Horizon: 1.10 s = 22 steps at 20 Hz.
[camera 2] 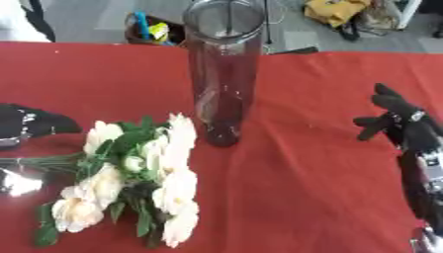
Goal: Arrange flowers into the vase.
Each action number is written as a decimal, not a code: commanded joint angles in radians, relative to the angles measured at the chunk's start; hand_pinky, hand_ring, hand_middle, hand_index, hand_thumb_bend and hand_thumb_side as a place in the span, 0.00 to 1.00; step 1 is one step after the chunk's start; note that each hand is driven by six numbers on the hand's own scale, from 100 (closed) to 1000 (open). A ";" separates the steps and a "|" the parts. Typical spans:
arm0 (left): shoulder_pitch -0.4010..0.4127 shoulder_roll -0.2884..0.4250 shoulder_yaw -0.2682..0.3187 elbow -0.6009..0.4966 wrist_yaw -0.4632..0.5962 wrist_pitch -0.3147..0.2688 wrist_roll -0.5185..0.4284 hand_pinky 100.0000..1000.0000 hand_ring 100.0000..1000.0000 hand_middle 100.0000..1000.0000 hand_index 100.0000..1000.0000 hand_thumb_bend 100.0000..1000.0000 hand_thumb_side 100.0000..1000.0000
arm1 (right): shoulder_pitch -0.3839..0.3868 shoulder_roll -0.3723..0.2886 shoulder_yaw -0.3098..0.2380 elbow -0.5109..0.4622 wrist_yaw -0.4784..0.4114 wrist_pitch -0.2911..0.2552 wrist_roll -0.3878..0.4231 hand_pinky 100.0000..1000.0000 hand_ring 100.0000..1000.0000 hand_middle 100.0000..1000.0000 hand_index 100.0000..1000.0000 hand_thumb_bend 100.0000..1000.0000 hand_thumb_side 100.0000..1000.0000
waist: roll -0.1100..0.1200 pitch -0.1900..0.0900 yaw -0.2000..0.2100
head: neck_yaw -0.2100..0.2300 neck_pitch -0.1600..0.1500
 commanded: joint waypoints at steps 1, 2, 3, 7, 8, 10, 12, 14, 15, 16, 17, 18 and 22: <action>-0.007 0.040 0.000 0.000 -0.042 -0.017 0.015 0.71 0.84 0.89 1.00 0.44 0.75 | -0.004 -0.007 0.000 -0.020 -0.009 -0.001 0.004 0.69 1.00 0.39 0.82 0.00 1.00 | 0.002 -0.019 -0.001 | 0.001 -0.012; -0.007 0.040 -0.001 0.004 -0.057 -0.019 0.019 0.71 0.85 0.89 1.00 0.45 0.75 | -0.004 -0.007 0.000 -0.020 -0.009 -0.001 0.004 0.69 1.00 0.39 0.82 0.00 1.00 | 0.002 -0.019 -0.001 | 0.000 -0.013; -0.007 0.039 -0.002 0.009 -0.074 -0.021 0.024 0.71 0.84 0.89 1.00 0.46 0.75 | -0.004 -0.006 0.001 -0.020 -0.010 -0.001 0.004 0.69 1.00 0.39 0.82 0.00 1.00 | 0.002 -0.019 -0.001 | 0.000 -0.014; -0.008 0.033 -0.008 0.034 -0.131 -0.028 0.048 0.71 0.85 0.91 1.00 0.49 0.73 | -0.004 -0.006 0.001 -0.020 -0.011 -0.001 0.007 0.69 1.00 0.39 0.82 0.00 1.00 | 0.001 -0.018 -0.003 | 0.001 -0.016; -0.009 0.031 -0.008 0.041 -0.142 -0.029 0.053 0.71 0.85 0.91 1.00 0.49 0.74 | -0.004 -0.006 0.001 -0.020 -0.011 -0.001 0.007 0.69 1.00 0.39 0.82 0.00 1.00 | 0.001 -0.018 -0.004 | 0.001 -0.016; -0.011 0.027 -0.009 0.053 -0.162 -0.028 0.068 0.71 0.85 0.90 1.00 0.52 0.76 | -0.003 -0.005 0.002 -0.020 -0.012 -0.001 0.008 0.69 1.00 0.39 0.82 0.00 1.00 | 0.001 -0.018 -0.003 | 0.000 -0.017; -0.013 0.022 -0.012 0.064 -0.176 -0.027 0.080 0.70 0.84 0.89 1.00 0.51 0.77 | -0.003 -0.004 0.003 -0.020 -0.013 -0.001 0.010 0.69 1.00 0.39 0.82 0.00 1.00 | 0.001 -0.018 -0.003 | 0.000 -0.017; -0.016 0.016 -0.014 0.076 -0.182 -0.025 0.092 0.69 0.83 0.88 1.00 0.46 0.76 | -0.003 -0.004 0.003 -0.020 -0.014 0.000 0.011 0.70 1.00 0.39 0.82 0.00 1.00 | 0.000 -0.017 -0.003 | 0.001 -0.018; -0.018 0.012 -0.015 0.084 -0.185 -0.023 0.099 0.68 0.82 0.87 1.00 0.45 0.76 | -0.003 -0.003 0.002 -0.020 -0.014 -0.001 0.011 0.70 1.00 0.39 0.82 0.00 1.00 | 0.000 -0.017 -0.003 | 0.001 -0.019; -0.019 0.009 -0.016 0.092 -0.188 -0.022 0.105 0.68 0.82 0.87 1.00 0.45 0.76 | -0.003 -0.003 0.002 -0.020 -0.014 -0.001 0.011 0.70 1.00 0.39 0.82 0.00 1.00 | -0.001 -0.017 -0.004 | 0.001 -0.019; -0.021 0.005 -0.017 0.100 -0.190 -0.020 0.110 0.67 0.82 0.87 1.00 0.44 0.76 | -0.003 -0.003 0.002 -0.020 -0.014 -0.001 0.011 0.70 1.00 0.39 0.82 0.00 1.00 | -0.001 -0.017 -0.004 | 0.001 -0.020; -0.022 0.001 -0.018 0.107 -0.193 -0.019 0.116 0.67 0.81 0.86 1.00 0.43 0.76 | -0.003 -0.003 0.001 -0.020 -0.014 -0.001 0.010 0.70 1.00 0.39 0.82 0.00 1.00 | -0.002 -0.017 -0.004 | 0.001 -0.020; -0.028 -0.015 -0.021 0.134 -0.193 -0.014 0.139 0.63 0.77 0.83 1.00 0.39 0.77 | -0.003 -0.001 0.001 -0.020 -0.014 -0.001 0.010 0.70 1.00 0.39 0.82 0.00 1.00 | -0.004 -0.015 -0.005 | 0.002 -0.021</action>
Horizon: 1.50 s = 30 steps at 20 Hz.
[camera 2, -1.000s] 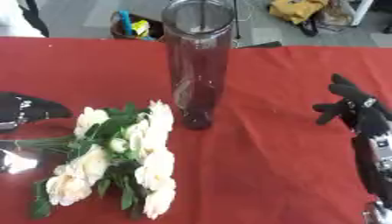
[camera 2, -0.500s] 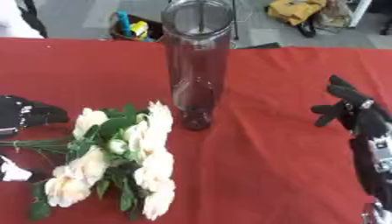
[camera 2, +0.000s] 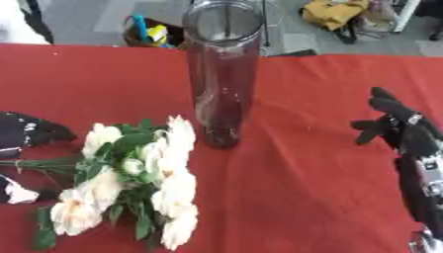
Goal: Arrange flowers into the vase.
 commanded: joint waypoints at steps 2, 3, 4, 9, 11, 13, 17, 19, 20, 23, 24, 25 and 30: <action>-0.016 0.010 -0.004 0.014 -0.002 0.002 0.023 0.63 0.76 0.83 1.00 0.40 0.76 | -0.003 -0.005 -0.001 -0.020 -0.005 -0.001 0.003 0.70 1.00 0.39 0.82 0.00 1.00 | 0.002 -0.017 0.001 | 0.003 -0.012; -0.017 0.008 -0.005 0.018 -0.005 0.001 0.024 0.63 0.76 0.83 1.00 0.40 0.76 | -0.004 -0.005 -0.002 -0.020 -0.005 -0.002 0.003 0.70 1.00 0.39 0.82 0.00 1.00 | 0.002 -0.017 0.001 | 0.003 -0.012; -0.017 0.007 -0.007 0.020 -0.008 0.000 0.025 0.63 0.76 0.83 1.00 0.40 0.75 | -0.004 -0.005 -0.002 -0.020 -0.005 -0.002 0.002 0.70 1.00 0.39 0.82 0.00 1.00 | 0.002 -0.017 0.001 | 0.004 -0.012; -0.017 0.003 -0.012 0.028 -0.040 -0.011 0.032 0.63 0.76 0.84 1.00 0.44 0.71 | -0.004 -0.004 -0.003 -0.020 -0.005 -0.002 0.002 0.70 1.00 0.39 0.82 0.00 1.00 | 0.001 -0.016 0.001 | 0.006 -0.014; -0.017 0.002 -0.015 0.030 -0.052 -0.016 0.037 0.63 0.76 0.84 1.00 0.45 0.70 | -0.005 -0.004 -0.002 -0.020 -0.006 -0.003 0.002 0.70 1.00 0.39 0.82 0.00 1.00 | 0.000 -0.016 0.001 | 0.006 -0.014; -0.018 0.000 -0.017 0.032 -0.059 -0.020 0.044 0.62 0.76 0.84 1.00 0.45 0.68 | -0.005 -0.004 -0.002 -0.020 -0.006 -0.002 0.002 0.70 1.00 0.39 0.82 0.00 1.00 | 0.000 -0.016 0.002 | 0.006 -0.014; -0.021 -0.007 -0.021 0.036 -0.063 -0.023 0.068 0.58 0.73 0.80 0.99 0.40 0.70 | -0.005 -0.003 -0.001 -0.020 -0.007 -0.001 0.002 0.70 1.00 0.39 0.82 0.00 1.00 | 0.000 -0.015 0.002 | 0.006 -0.015; -0.023 -0.011 -0.022 0.038 -0.055 -0.020 0.090 0.54 0.69 0.77 0.96 0.38 0.70 | -0.005 -0.003 -0.001 -0.020 -0.007 -0.001 0.002 0.70 1.00 0.39 0.82 0.00 1.00 | -0.001 -0.015 0.002 | 0.006 -0.016; -0.024 -0.012 -0.023 0.038 -0.053 -0.018 0.102 0.52 0.66 0.75 0.95 0.38 0.69 | -0.004 -0.002 -0.001 -0.020 -0.007 -0.001 0.003 0.70 1.00 0.39 0.82 0.00 1.00 | -0.001 -0.015 0.002 | 0.007 -0.016; -0.026 -0.013 -0.028 0.040 -0.057 -0.015 0.132 0.47 0.58 0.70 0.91 0.37 0.67 | -0.004 -0.002 -0.002 -0.020 -0.008 -0.001 0.002 0.70 1.00 0.39 0.82 0.00 1.00 | -0.002 -0.016 0.000 | 0.009 -0.017; -0.027 -0.014 -0.029 0.041 -0.060 -0.015 0.138 0.46 0.56 0.68 0.89 0.37 0.67 | -0.004 -0.002 -0.002 -0.020 -0.008 -0.001 0.002 0.70 1.00 0.39 0.82 0.00 1.00 | -0.002 -0.016 0.000 | 0.009 -0.017; -0.027 -0.014 -0.031 0.043 -0.064 -0.015 0.142 0.45 0.55 0.66 0.88 0.37 0.67 | -0.004 -0.002 -0.002 -0.020 -0.008 -0.001 0.002 0.70 1.00 0.39 0.82 0.00 1.00 | -0.002 -0.017 0.000 | 0.010 -0.018; -0.027 -0.018 -0.036 0.055 -0.079 -0.015 0.150 0.40 0.46 0.57 0.79 0.35 0.66 | -0.004 -0.002 -0.002 -0.020 -0.009 -0.001 0.002 0.70 1.00 0.39 0.82 0.00 1.00 | -0.002 -0.016 -0.001 | 0.010 -0.018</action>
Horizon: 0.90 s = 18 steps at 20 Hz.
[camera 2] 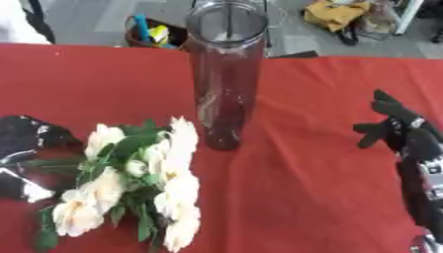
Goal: Arrange flowers into the vase.
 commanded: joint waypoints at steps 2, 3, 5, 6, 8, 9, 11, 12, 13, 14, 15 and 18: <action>-0.009 0.013 -0.012 0.008 -0.010 0.001 0.004 0.38 0.45 0.56 0.76 0.33 0.65 | -0.003 -0.005 -0.003 -0.020 -0.005 0.000 0.002 0.70 1.00 0.39 0.82 0.00 1.00 | 0.000 -0.018 -0.002 | 0.003 -0.009; -0.009 0.013 -0.013 0.009 -0.008 0.001 0.003 0.36 0.43 0.54 0.74 0.32 0.64 | -0.002 -0.005 -0.002 -0.020 -0.005 0.000 0.002 0.70 1.00 0.39 0.82 0.00 1.00 | 0.000 -0.018 -0.002 | 0.003 -0.009; -0.010 0.013 -0.014 0.011 -0.002 0.000 -0.001 0.34 0.41 0.52 0.72 0.29 0.62 | -0.001 -0.005 -0.002 -0.020 -0.004 0.001 0.002 0.70 1.00 0.39 0.82 0.00 1.00 | 0.001 -0.018 -0.002 | 0.003 -0.008; -0.010 0.013 -0.014 0.012 0.003 0.000 -0.004 0.33 0.40 0.51 0.71 0.27 0.60 | -0.001 -0.005 -0.002 -0.020 -0.004 0.002 0.002 0.70 1.00 0.39 0.82 0.00 1.00 | 0.001 -0.018 -0.003 | 0.004 -0.008; -0.010 0.014 -0.014 0.015 0.013 0.001 -0.013 0.32 0.39 0.50 0.69 0.23 0.57 | 0.000 -0.004 -0.002 -0.020 -0.004 0.003 0.001 0.70 1.00 0.39 0.82 0.00 1.00 | 0.001 -0.018 -0.003 | 0.004 -0.007; -0.010 0.015 -0.015 0.016 0.017 0.001 -0.019 0.32 0.38 0.49 0.68 0.21 0.55 | 0.000 -0.004 -0.002 -0.020 -0.005 0.003 0.001 0.70 1.00 0.39 0.82 0.00 1.00 | 0.001 -0.018 -0.003 | 0.005 -0.008; -0.010 0.016 -0.014 0.015 0.028 0.003 -0.030 0.32 0.37 0.48 0.66 0.17 0.51 | 0.001 -0.004 -0.002 -0.020 -0.005 0.004 0.000 0.70 1.00 0.39 0.82 0.00 1.00 | 0.001 -0.018 -0.003 | 0.005 -0.007; -0.010 0.016 -0.014 0.014 0.034 0.003 -0.035 0.32 0.37 0.48 0.66 0.17 0.51 | 0.001 -0.004 -0.002 -0.020 -0.006 0.005 0.000 0.70 1.00 0.39 0.82 0.00 1.00 | 0.001 -0.018 -0.003 | 0.005 -0.006; -0.010 0.016 -0.014 0.013 0.038 0.004 -0.041 0.32 0.37 0.48 0.65 0.14 0.47 | 0.001 -0.004 -0.003 -0.020 -0.006 0.005 -0.001 0.70 1.00 0.39 0.82 0.00 1.00 | 0.001 -0.018 -0.003 | 0.006 -0.006; -0.010 0.017 -0.015 0.013 0.043 0.005 -0.046 0.31 0.36 0.48 0.64 0.12 0.45 | 0.002 -0.004 -0.003 -0.020 -0.005 0.007 -0.001 0.70 1.00 0.39 0.82 0.00 1.00 | 0.001 -0.018 -0.003 | 0.006 -0.005; -0.011 0.017 -0.015 0.013 0.048 0.006 -0.052 0.31 0.36 0.47 0.63 0.10 0.43 | 0.002 -0.004 -0.003 -0.020 -0.004 0.008 -0.001 0.70 1.00 0.39 0.82 0.00 1.00 | 0.002 -0.019 -0.003 | 0.006 -0.005; -0.012 0.020 -0.015 0.011 0.061 0.010 -0.067 0.30 0.35 0.47 0.61 0.05 0.36 | 0.004 -0.004 -0.004 -0.020 -0.003 0.009 -0.002 0.70 1.00 0.39 0.82 0.00 1.00 | 0.003 -0.019 -0.004 | 0.007 -0.003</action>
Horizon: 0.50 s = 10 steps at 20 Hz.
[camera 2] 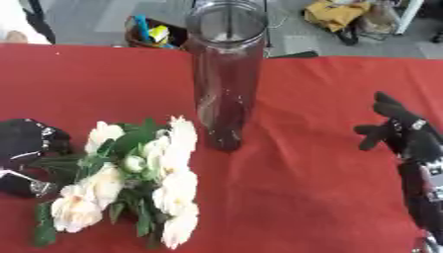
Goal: Arrange flowers into the vase.
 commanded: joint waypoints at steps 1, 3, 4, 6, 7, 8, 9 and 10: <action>-0.008 0.022 -0.002 -0.001 0.009 0.005 -0.021 0.29 0.33 0.45 0.58 0.02 0.35 | -0.004 -0.006 -0.004 -0.020 -0.002 0.003 -0.003 0.70 1.00 0.39 0.82 0.00 1.00 | 0.002 -0.020 0.000 | 0.005 -0.002; -0.008 0.022 -0.002 -0.002 0.017 0.010 -0.030 0.26 0.31 0.42 0.56 0.00 0.34 | -0.003 -0.006 -0.003 -0.020 -0.002 0.004 -0.003 0.70 1.00 0.39 0.82 0.00 1.00 | 0.003 -0.020 0.000 | 0.005 -0.003; -0.007 0.023 -0.003 -0.002 0.021 0.010 -0.036 0.27 0.31 0.43 0.57 0.00 0.35 | -0.003 -0.006 -0.003 -0.020 -0.002 0.004 -0.003 0.70 1.00 0.39 0.82 0.00 1.00 | 0.003 -0.021 0.000 | 0.005 -0.002; -0.004 0.025 -0.004 -0.003 0.040 0.006 -0.050 0.28 0.32 0.44 0.59 0.00 0.37 | -0.003 -0.006 -0.003 -0.020 -0.002 0.004 -0.003 0.70 1.00 0.39 0.82 0.00 1.00 | 0.003 -0.021 0.000 | 0.005 -0.001; -0.002 0.025 -0.005 -0.005 0.063 -0.001 -0.057 0.28 0.32 0.44 0.59 0.00 0.39 | -0.002 -0.006 -0.003 -0.020 -0.002 0.004 -0.003 0.70 1.00 0.39 0.82 0.00 1.00 | 0.003 -0.021 0.000 | 0.006 0.000; 0.000 0.026 -0.005 -0.006 0.092 -0.007 -0.066 0.28 0.32 0.44 0.59 0.00 0.40 | -0.002 -0.006 -0.003 -0.020 -0.001 0.005 -0.004 0.71 1.00 0.39 0.82 0.00 1.00 | 0.003 -0.022 0.000 | 0.006 0.001; 0.001 0.029 -0.005 -0.009 0.118 -0.011 -0.078 0.28 0.32 0.45 0.59 0.00 0.41 | -0.001 -0.006 -0.003 -0.020 -0.001 0.006 -0.004 0.71 1.00 0.39 0.82 0.00 1.00 | 0.004 -0.022 0.000 | 0.006 0.002; 0.001 0.033 -0.004 -0.014 0.139 -0.014 -0.092 0.28 0.32 0.45 0.59 0.00 0.41 | -0.001 -0.006 -0.002 -0.020 0.000 0.007 -0.004 0.71 1.00 0.39 0.82 0.00 1.00 | 0.004 -0.023 0.000 | 0.006 0.002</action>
